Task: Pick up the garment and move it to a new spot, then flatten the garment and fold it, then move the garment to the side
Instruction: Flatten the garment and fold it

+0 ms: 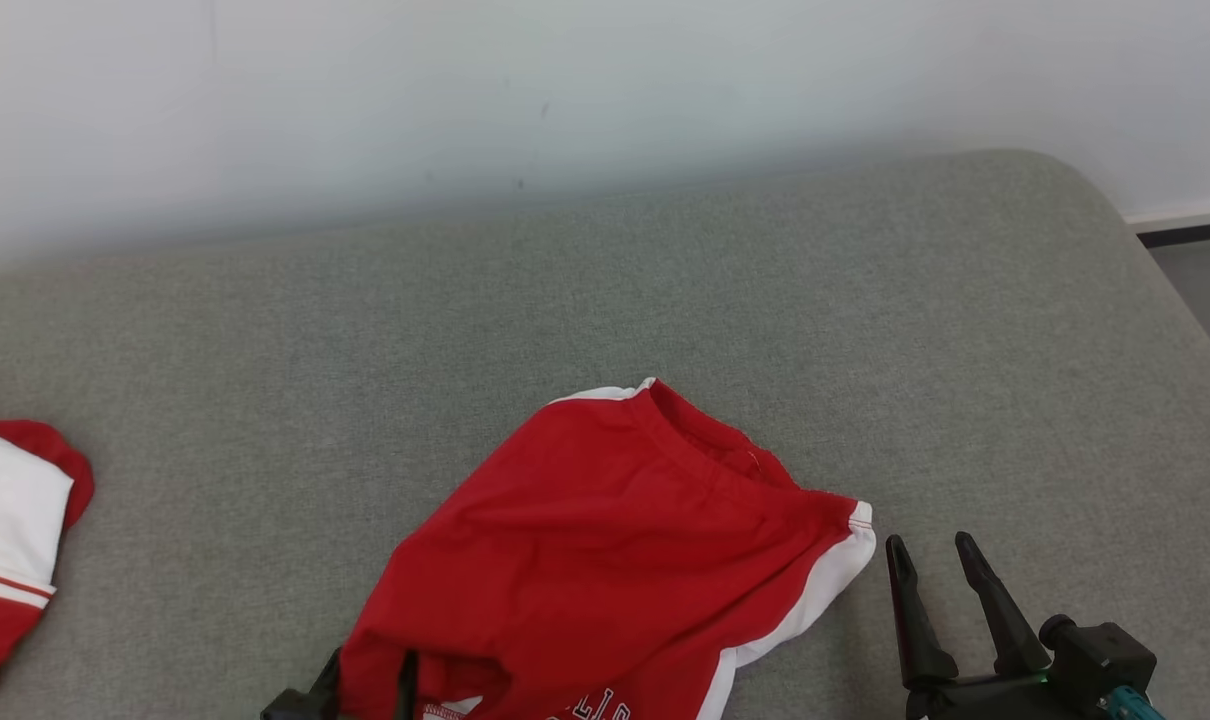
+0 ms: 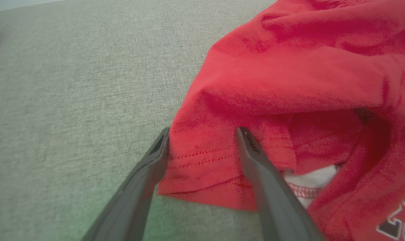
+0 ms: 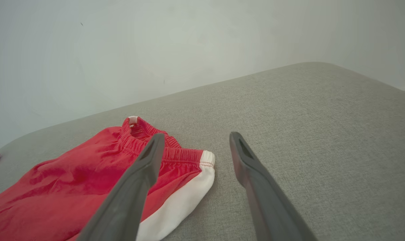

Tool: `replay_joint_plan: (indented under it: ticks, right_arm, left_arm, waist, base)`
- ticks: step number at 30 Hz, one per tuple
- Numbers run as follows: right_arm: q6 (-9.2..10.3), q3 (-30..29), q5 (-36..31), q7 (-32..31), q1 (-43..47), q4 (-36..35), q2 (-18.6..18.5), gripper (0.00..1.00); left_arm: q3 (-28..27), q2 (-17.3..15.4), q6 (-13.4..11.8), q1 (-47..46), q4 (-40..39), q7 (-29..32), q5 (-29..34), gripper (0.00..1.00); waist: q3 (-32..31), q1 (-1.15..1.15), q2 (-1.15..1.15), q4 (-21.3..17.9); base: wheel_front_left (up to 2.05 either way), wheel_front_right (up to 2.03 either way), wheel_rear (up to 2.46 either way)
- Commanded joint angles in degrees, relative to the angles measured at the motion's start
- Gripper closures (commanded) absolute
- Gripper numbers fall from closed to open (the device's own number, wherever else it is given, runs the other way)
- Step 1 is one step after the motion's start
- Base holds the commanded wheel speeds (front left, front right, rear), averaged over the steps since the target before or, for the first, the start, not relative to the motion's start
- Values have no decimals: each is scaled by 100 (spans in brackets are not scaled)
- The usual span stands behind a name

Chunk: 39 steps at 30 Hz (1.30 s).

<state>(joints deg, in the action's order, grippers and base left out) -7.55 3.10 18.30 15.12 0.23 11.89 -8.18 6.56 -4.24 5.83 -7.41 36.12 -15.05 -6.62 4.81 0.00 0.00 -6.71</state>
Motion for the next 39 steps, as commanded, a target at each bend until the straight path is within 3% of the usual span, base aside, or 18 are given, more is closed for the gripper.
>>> replay_joint_plan:
  ticks: [1, 2, 8, 15, 21, 27, 28, 30, 35, 39]
  right_arm:
    - [13, 4, 35, 4, -42, -5, 26, 0]
    - [13, 2, 38, 4, -53, -15, 28, 0]
    - [13, -50, 20, 4, -121, -91, 46, 0]
    - [13, -49, 51, 4, -292, -93, 34, 0]
    - [13, -19, 78, 4, -428, -36, 77, 0]
    - [13, 67, 86, 4, -508, 42, 126, 0]
    - [13, 65, 91, 4, -500, 54, 123, 0]
    - [13, 33, 97, 4, -447, 77, 119, 0]
    - [13, -48, 61, 4, -262, 114, 94, 0]
    - [13, -110, 50, 4, -111, 110, 42, 0]
  left_arm:
    - [-16, -20, 9, -117, 35, -20, -4, 61]
    - [-2, -37, 21, -178, 56, -19, 11, 100]
    - [144, -301, 93, -655, -83, -20, 203, 100]
    - [620, -1047, 153, -2168, -97, -13, 383, 100]
    - [1265, -1445, 156, -3212, 108, 39, 114, 100]
    - [1694, -1758, 156, -3620, 735, 64, -239, 100]
    - [1706, -1768, 157, -3643, 816, 49, -286, 78]
    - [1710, -1765, 157, -3616, 951, 21, -389, 0]
    - [1706, -1713, 157, -3279, 1047, -19, -587, 0]
    - [1523, -1670, 104, -2896, 680, -15, -733, 0]
  waist:
    - [86, 0, 0, -70]
    - [105, 0, 0, -78]
    - [214, 0, 0, -70]
    - [418, 0, 0, -167]
    - [575, 0, 0, -370]
    - [627, 0, 0, -542]
    - [607, 0, 0, -548]
    - [546, 0, 0, -527]
    - [277, 0, 0, -341]
    - [71, 0, 0, -106]
  base:
    - [0, 0, 0]
    - [0, 0, 0]
    - [0, 0, 0]
    - [0, 0, 0]
    - [0, 0, 0]
    - [0, 0, 0]
    - [0, 0, 0]
    - [0, 0, 0]
    - [0, 0, 0]
    - [0, 0, 0]
